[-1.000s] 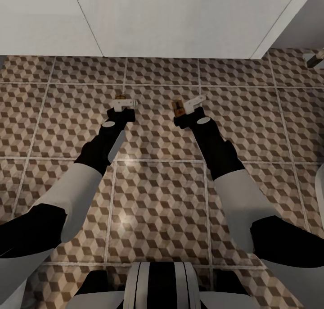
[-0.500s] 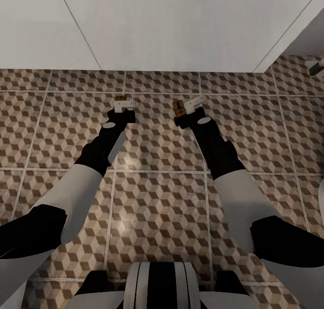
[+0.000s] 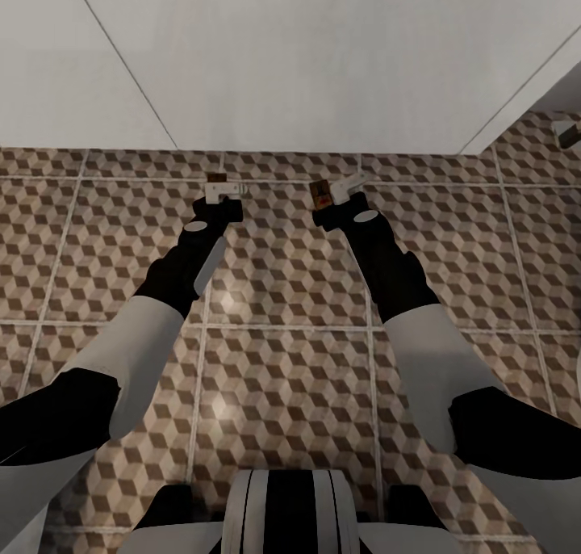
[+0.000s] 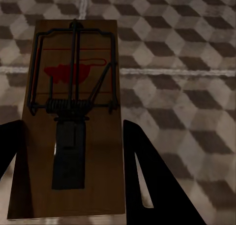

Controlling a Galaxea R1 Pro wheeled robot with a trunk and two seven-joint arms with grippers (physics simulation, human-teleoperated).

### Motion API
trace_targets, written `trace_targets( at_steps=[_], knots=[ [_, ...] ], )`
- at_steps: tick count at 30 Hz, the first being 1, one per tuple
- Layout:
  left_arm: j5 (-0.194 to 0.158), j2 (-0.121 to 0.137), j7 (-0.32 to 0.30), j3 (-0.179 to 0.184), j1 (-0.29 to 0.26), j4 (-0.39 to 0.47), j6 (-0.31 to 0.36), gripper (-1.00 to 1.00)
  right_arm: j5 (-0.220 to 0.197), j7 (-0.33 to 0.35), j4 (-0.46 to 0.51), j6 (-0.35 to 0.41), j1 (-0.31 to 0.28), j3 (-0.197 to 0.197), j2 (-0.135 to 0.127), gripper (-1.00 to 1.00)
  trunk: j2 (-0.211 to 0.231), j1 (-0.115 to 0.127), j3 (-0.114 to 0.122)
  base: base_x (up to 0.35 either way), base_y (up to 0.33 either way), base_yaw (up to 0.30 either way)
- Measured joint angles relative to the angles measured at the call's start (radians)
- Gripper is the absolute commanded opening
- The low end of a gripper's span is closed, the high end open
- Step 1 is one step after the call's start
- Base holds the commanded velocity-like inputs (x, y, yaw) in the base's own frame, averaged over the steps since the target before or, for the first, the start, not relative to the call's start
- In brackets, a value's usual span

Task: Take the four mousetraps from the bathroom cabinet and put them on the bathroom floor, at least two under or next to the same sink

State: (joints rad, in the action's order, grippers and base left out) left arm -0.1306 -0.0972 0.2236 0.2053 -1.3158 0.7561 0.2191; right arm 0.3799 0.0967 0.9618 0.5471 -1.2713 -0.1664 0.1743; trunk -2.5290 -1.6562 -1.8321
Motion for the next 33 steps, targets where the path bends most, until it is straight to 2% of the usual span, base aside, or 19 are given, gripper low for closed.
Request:
trace_targets(
  at_steps=[15,22,28,33],
  knots=[
    [0.000,0.001,0.002,0.000,0.002,-0.001,0.000,-1.00,0.000,0.001,-0.009,0.003,0.000,0.000,0.000,-1.00,0.000,0.000,0.000,0.010,0.000,0.000],
    [0.000,0.001,0.002,0.000,0.005,-0.001,0.000,-1.00,0.000,0.001,-0.012,0.003,0.000,0.000,0.000,-1.00,0.000,0.000,0.000,0.212,0.000,0.000],
    [0.000,0.001,0.001,0.000,0.012,-0.001,0.000,-1.00,0.000,-0.001,-0.016,0.004,0.000,0.000,0.000,-1.00,0.000,0.000,0.000,0.057,0.000,0.000],
    [0.000,0.001,-0.001,0.000,0.023,-0.001,0.000,-1.00,0.000,-0.006,-0.058,0.000,0.000,0.001,0.000,-1.00,0.000,0.000,0.000,0.007,0.000,0.000]
  ],
)
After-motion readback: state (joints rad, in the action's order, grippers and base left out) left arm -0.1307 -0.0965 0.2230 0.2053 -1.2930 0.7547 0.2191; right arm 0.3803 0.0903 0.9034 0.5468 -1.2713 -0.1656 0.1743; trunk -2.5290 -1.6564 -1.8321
